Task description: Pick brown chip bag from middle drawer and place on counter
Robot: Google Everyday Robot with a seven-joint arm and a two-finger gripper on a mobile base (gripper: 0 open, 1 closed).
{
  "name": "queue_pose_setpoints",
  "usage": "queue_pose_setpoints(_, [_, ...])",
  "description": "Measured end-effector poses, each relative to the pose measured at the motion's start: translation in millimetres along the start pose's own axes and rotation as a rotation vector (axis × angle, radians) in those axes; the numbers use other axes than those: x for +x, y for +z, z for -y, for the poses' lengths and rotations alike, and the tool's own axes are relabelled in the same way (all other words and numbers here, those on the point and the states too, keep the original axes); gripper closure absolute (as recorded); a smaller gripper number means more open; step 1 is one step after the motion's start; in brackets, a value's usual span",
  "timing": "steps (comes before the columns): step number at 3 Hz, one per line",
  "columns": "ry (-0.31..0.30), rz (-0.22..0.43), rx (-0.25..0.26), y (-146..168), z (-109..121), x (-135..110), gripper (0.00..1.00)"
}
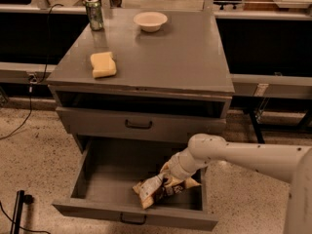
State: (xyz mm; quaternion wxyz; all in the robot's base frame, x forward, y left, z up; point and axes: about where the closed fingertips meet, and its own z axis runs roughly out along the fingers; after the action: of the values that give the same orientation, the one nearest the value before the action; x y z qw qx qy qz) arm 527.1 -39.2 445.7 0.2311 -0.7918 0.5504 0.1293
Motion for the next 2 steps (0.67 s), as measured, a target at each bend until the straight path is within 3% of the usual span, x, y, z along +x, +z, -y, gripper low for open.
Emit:
queue_pose_setpoints(1, [-0.033,0.148,0.068,-58,8,-40,1.00])
queue_pose_setpoints(2, [-0.074,0.265,0.104,-130,1,-75,1.00])
